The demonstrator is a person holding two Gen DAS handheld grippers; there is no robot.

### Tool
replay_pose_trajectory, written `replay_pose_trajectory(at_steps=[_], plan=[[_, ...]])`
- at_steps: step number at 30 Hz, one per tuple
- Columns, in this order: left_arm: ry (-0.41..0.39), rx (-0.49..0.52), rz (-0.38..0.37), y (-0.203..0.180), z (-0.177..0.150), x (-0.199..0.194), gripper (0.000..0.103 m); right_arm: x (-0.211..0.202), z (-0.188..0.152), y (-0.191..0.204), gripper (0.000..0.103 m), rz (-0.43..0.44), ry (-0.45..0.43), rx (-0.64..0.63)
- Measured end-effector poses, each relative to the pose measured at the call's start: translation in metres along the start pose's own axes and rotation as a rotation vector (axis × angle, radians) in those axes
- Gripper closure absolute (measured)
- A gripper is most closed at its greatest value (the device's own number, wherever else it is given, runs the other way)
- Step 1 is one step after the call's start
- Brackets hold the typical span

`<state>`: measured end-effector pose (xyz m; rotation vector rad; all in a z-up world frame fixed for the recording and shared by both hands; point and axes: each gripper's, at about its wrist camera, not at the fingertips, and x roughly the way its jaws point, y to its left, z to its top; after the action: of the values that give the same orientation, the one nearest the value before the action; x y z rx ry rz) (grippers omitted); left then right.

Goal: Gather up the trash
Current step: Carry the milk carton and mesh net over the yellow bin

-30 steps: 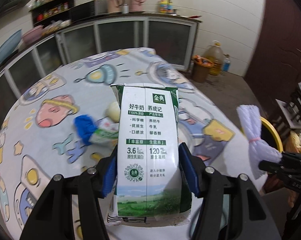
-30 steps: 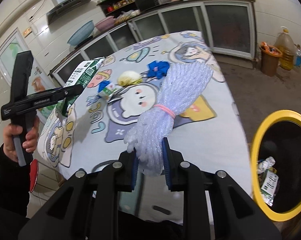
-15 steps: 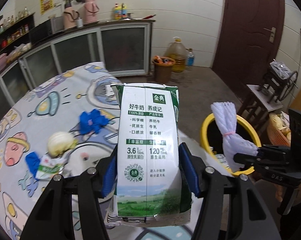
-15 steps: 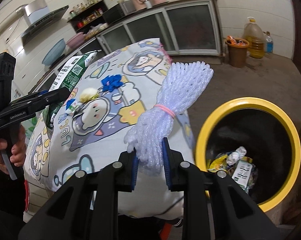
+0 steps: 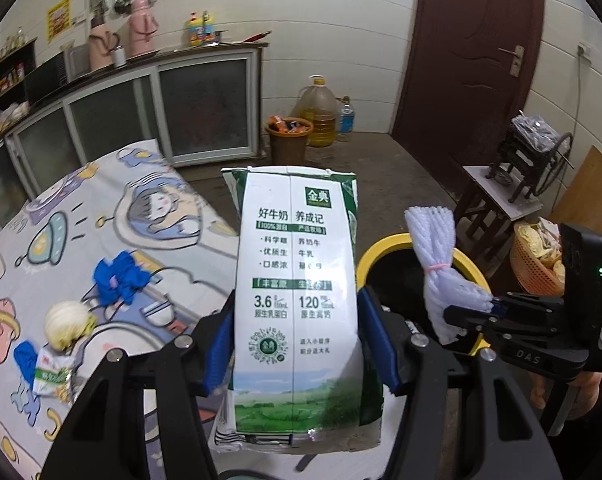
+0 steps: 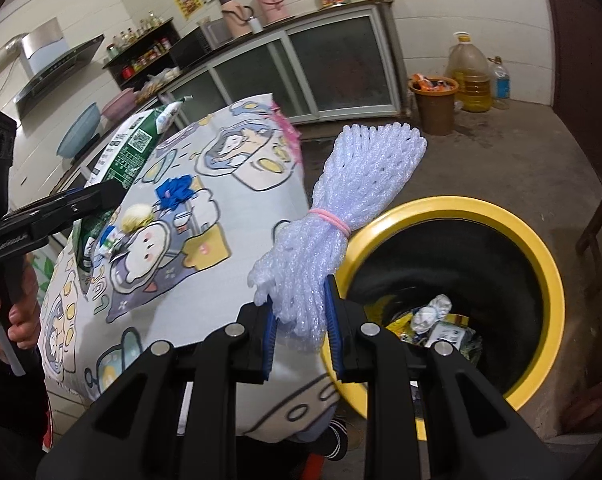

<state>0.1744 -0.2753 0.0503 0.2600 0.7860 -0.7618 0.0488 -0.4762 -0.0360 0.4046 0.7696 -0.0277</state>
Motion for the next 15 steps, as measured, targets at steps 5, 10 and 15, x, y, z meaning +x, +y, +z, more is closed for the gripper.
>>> replay_pose_trajectory(at_steps=[5,10,15], plan=[[-0.018,0.041,-0.004,-0.025,0.008,0.008,0.048,-0.001,-0.001,-0.019,0.081,-0.033,-0.005,0.038],[-0.039,0.077,0.009,-0.045,0.016,0.017,0.048,-0.002,-0.004,-0.041,0.081,-0.066,-0.011,0.085],[-0.055,0.125,0.030,-0.068,0.022,0.028,0.048,0.001,-0.009,-0.059,0.081,-0.096,-0.007,0.121]])
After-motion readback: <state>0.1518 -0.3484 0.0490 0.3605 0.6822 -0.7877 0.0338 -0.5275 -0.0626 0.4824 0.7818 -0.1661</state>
